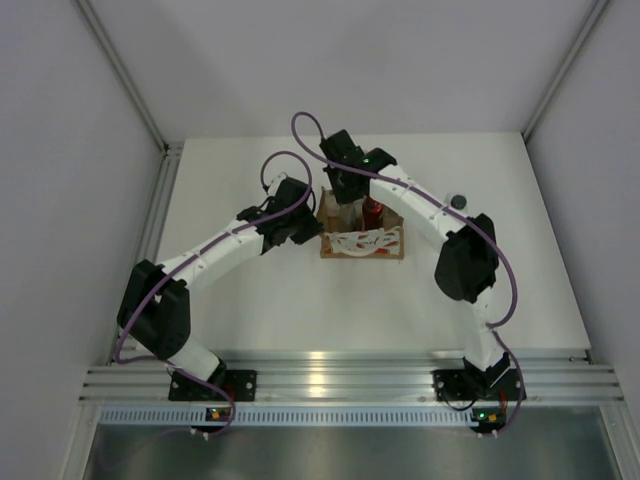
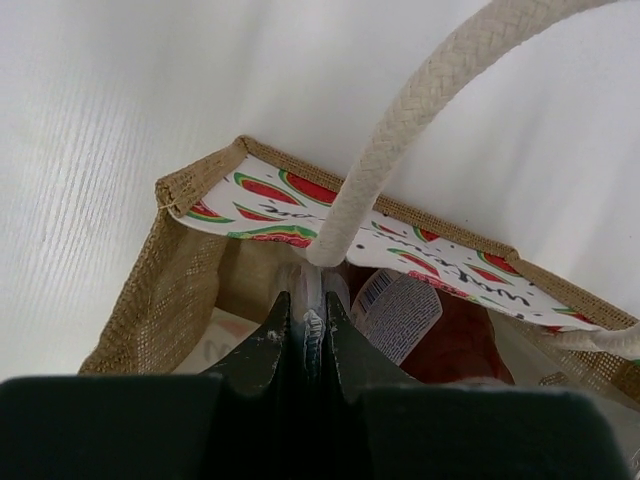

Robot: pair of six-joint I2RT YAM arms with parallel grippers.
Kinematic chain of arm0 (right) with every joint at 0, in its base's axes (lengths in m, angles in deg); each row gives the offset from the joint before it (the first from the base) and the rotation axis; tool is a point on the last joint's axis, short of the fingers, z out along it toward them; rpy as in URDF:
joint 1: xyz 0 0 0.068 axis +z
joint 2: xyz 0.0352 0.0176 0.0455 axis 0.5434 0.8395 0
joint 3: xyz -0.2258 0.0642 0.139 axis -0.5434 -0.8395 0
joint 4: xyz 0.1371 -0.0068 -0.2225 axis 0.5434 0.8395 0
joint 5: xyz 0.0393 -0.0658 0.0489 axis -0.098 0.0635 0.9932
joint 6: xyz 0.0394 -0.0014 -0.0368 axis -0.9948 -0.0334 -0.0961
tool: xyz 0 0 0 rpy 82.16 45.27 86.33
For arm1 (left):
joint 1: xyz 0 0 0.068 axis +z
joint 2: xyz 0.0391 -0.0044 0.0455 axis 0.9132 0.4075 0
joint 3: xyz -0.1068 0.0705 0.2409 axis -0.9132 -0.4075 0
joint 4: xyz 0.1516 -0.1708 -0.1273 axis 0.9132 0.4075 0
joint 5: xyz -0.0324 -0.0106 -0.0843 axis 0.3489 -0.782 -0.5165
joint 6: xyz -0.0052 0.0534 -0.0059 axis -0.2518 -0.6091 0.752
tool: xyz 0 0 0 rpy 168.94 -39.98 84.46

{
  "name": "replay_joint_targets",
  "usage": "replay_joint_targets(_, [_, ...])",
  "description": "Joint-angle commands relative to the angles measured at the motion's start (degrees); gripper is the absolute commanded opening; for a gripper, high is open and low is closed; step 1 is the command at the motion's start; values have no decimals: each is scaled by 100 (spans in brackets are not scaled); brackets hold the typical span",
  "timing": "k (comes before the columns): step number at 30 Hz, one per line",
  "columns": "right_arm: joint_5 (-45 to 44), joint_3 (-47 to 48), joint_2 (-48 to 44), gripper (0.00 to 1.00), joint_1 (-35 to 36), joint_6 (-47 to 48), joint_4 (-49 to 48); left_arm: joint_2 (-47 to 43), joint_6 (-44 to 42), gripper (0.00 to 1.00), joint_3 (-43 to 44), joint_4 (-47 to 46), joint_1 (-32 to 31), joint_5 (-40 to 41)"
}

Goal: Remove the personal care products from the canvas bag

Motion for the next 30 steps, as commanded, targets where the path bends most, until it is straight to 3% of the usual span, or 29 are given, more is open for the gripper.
replay_joint_targets(1, [109,173,-536,0,161,-30,129,-123,-16,0,-62,205,38,319])
replay_joint_targets(30, [57,234,-2285,0,196,251,533,-44,29,0,-62,205,38,442])
